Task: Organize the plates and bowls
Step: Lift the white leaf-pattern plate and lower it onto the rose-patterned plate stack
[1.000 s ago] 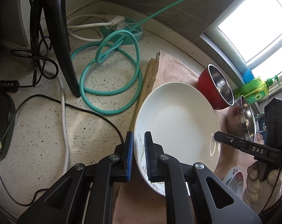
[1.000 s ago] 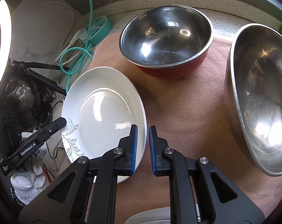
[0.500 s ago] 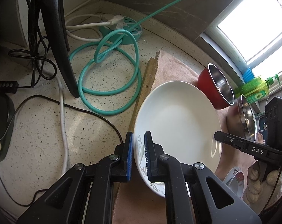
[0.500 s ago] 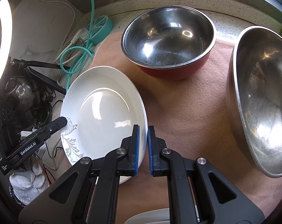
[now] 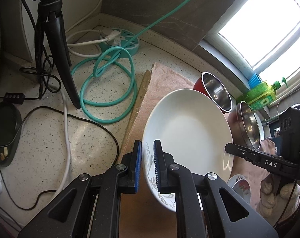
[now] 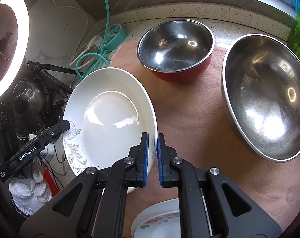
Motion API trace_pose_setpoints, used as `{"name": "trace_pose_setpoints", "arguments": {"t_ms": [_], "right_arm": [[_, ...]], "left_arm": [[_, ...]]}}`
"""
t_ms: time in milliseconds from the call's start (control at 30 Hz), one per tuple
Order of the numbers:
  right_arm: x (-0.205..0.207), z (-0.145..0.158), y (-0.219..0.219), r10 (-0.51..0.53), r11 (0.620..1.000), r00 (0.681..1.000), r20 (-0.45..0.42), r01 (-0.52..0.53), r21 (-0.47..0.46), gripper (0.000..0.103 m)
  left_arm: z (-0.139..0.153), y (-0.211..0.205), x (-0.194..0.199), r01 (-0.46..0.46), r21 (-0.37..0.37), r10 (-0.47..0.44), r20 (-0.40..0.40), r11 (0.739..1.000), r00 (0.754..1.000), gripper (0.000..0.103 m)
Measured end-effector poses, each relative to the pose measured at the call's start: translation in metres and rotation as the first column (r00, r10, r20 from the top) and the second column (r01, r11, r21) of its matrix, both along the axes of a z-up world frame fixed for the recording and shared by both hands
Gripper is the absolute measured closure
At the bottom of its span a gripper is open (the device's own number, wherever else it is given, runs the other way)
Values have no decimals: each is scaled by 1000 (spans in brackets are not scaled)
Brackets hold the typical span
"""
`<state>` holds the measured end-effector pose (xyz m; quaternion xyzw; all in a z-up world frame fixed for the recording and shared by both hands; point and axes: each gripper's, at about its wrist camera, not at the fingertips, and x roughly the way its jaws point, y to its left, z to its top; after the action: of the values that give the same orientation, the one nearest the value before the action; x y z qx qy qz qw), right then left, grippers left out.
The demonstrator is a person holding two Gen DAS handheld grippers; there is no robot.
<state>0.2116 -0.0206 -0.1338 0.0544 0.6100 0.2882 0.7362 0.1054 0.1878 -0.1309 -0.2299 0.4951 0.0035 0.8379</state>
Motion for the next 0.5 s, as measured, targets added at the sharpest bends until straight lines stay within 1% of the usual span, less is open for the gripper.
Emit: {"name": "trace_pose_setpoints", "arguments": {"t_ms": [267,500], "right_arm": [[-18,21,-27,-19,1000,1000,22,19,25,95],[-32,34,-53,-53,998,998,41,52,34,95]], "left_arm": [[17,-18,-11,22,-18,-22,25,1000,999,93],[24,-42,-21,53,-23,-52,34,998,998,93]]}}
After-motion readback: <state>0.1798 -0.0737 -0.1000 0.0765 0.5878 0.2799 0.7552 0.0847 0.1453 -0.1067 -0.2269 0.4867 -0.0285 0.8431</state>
